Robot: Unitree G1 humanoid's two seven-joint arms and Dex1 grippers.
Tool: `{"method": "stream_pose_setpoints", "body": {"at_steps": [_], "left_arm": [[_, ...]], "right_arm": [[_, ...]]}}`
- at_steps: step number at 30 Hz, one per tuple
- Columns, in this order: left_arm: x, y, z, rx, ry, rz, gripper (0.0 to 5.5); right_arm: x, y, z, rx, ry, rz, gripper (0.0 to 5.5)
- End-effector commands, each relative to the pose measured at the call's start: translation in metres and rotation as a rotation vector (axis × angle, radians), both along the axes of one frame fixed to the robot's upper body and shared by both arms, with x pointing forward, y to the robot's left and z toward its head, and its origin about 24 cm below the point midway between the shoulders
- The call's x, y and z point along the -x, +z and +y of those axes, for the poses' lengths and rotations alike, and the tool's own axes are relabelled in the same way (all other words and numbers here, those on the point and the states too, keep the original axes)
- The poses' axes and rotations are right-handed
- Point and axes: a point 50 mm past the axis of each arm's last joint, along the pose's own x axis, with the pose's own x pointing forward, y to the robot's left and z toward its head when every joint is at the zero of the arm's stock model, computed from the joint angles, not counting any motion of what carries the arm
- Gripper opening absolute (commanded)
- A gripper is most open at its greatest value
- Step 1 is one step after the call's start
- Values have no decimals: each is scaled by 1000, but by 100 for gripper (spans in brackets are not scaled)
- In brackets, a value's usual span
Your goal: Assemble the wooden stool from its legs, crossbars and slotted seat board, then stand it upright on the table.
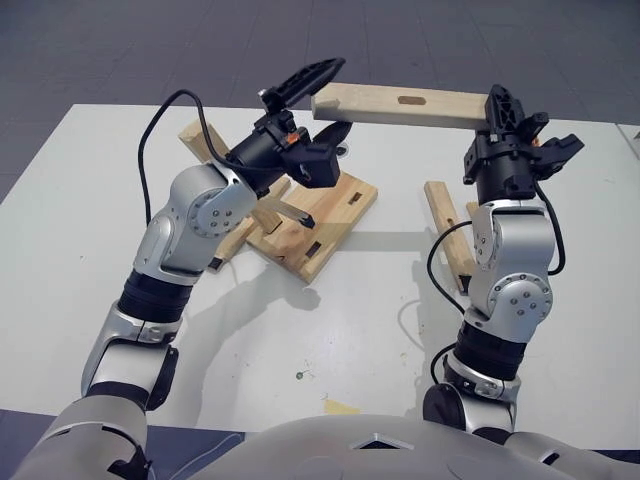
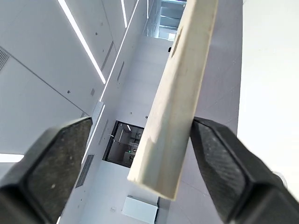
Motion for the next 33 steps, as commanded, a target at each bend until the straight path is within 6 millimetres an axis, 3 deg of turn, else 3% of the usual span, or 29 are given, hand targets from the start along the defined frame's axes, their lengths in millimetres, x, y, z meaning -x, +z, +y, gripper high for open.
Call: {"method": "stream_pose_setpoints", "body": {"at_steps": [1,7,11,15,22,27,33], "left_arm": [[5,35,3,214,-45,108,453],[23,39,-3,345,-284,592,540],[30,48,-5,566,-444,867,540],[33,38,-12,681,-483,1090,540],[32,26,-16,736,-406,1223,540],[19,33,-22,1031,-408,1301,540],[-7,43,-16,1561,-448,1461,540]], "right_arm": [[-2,-6,-14,11,-91,26,111],[-1,1,-14,-10,-111,-23,111],[-1,2,-12,-16,-104,-42,111],[-2,2,-12,-14,-102,-47,101],[-4,3,-8,1,-86,-54,101],[-5,12,-12,33,-127,-111,101],[-15,54,-14,27,-199,-301,101]]}}
